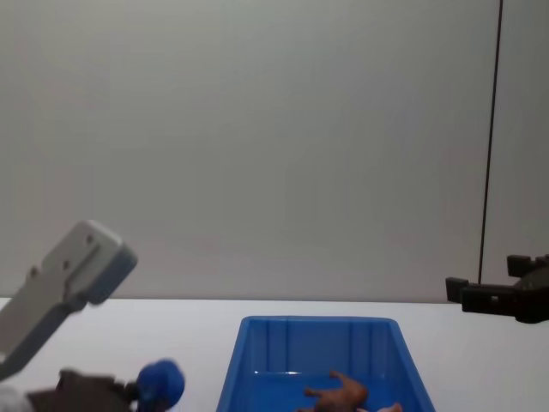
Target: Pick up the two dolls from the table and place them into the box.
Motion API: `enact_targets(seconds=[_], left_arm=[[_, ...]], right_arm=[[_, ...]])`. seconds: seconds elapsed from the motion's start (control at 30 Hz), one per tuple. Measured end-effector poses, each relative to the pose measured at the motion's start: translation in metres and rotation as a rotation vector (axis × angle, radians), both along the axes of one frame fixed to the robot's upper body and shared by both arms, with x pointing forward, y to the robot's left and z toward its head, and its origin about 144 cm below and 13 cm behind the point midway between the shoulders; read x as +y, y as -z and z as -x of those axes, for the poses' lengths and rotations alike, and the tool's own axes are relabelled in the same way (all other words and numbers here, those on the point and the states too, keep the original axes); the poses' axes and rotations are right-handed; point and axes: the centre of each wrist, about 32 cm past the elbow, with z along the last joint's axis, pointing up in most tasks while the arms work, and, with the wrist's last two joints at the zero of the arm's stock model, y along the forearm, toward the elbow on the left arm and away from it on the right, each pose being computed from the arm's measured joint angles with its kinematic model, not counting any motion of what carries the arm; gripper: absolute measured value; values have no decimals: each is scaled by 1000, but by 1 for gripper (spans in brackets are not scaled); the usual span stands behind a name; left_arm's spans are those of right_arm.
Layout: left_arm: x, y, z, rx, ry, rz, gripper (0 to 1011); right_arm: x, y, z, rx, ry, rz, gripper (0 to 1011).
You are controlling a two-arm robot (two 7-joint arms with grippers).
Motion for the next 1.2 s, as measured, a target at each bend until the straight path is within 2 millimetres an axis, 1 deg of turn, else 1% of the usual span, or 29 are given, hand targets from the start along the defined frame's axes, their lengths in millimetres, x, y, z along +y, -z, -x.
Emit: enact_targets(seconds=[0.17,0.3,0.4,0.43,0.5,0.53,0.6,0.67,0.7,0.73,0.77,0.8,0.83,0.9,0.97,1.0,1.03,1.1,1.13,1.17,1.2], left_arm=[[-9,-16,-7,-62,37,5,231],[-20,-29,-14,-108,80,16,203],[-27,-34,-17,-126,106,22,187],[-32,-37,-19,-139,124,30,185],[-37,-40,-21,-149,144,35,195],[-42,-42,-23,-157,163,41,259],[-48,-44,-26,-164,183,50,300],[-55,-47,-29,-172,210,60,381],[-59,-48,-30,-176,223,64,392],[-63,-49,-32,-180,240,70,443],[-63,-49,-32,-180,240,70,443],[-72,-52,-35,-188,272,83,525],[-74,-52,-36,-190,280,86,586],[-78,-54,-37,-195,298,93,630],[-81,-56,-38,-200,306,97,712],[-82,-57,-38,-204,311,99,712],[-82,-57,-38,-207,313,100,773],[-83,-59,-38,-214,316,102,809],[-84,-61,-37,-224,317,106,863],[-84,-62,-37,-229,318,107,877],[-84,-63,-35,-237,316,111,918]], right_arm=[[0,0,0,0,0,0,1001],[0,0,0,0,0,0,1001],[0,0,0,0,0,0,1001],[0,0,0,0,0,0,1001],[0,0,0,0,0,0,1001],[0,0,0,0,0,0,1001],[0,0,0,0,0,0,1001],[0,0,0,0,0,0,1001],[0,0,0,0,0,0,1001],[0,0,0,0,0,0,1001],[0,0,0,0,0,0,1001],[0,0,0,0,0,0,1001],[0,0,0,0,0,0,1001],[0,0,0,0,0,0,1001],[0,0,0,0,0,0,1001],[0,0,0,0,0,0,1001],[0,0,0,0,0,0,1001],[0,0,0,0,0,0,1001],[0,0,0,0,0,0,1001],[0,0,0,0,0,0,1001],[0,0,0,0,0,0,1001]])
